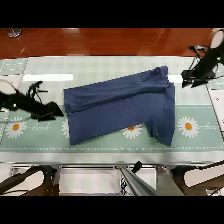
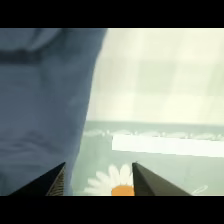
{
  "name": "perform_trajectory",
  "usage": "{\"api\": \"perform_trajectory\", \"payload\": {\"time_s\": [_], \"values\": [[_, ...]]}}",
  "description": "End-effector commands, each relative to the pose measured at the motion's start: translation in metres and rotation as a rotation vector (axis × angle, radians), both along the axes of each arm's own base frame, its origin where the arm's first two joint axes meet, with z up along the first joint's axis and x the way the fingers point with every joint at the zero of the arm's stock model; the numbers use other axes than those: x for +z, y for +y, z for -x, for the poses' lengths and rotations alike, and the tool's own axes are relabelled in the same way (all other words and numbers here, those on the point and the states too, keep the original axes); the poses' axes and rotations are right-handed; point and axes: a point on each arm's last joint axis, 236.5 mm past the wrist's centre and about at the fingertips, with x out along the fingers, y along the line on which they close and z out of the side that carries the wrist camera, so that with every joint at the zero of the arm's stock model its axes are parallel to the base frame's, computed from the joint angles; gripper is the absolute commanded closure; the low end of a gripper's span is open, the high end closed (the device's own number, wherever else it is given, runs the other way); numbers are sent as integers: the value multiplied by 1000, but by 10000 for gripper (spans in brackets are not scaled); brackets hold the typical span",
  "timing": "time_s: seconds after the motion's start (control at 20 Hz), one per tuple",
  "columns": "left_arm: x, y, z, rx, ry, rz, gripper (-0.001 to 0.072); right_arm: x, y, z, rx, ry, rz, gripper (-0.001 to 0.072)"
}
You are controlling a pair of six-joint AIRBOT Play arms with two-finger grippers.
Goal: Fold the shirts.
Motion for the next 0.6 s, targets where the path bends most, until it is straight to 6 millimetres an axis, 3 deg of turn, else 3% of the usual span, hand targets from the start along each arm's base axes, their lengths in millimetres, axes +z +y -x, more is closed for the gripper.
{"api": "perform_trajectory", "payload": {"time_s": [0.0, 0.15, 0.25, 0.55], "values": [[-17, -18, 54, -2, 19, 60, 144, -5, -5, 36, -72, 75, -143, 169], [-28, -49, 84, 70, 34, 200, 144, -20, -12, 50, -122, 72, -169, 171], [-38, -51, 94, 89, 46, 199, 145, -24, -13, 53, -127, 54, -165, 173], [-51, -47, 77, 175, -6, 169, 149, -24, -5, 45, -132, 19, -201, 173]]}}
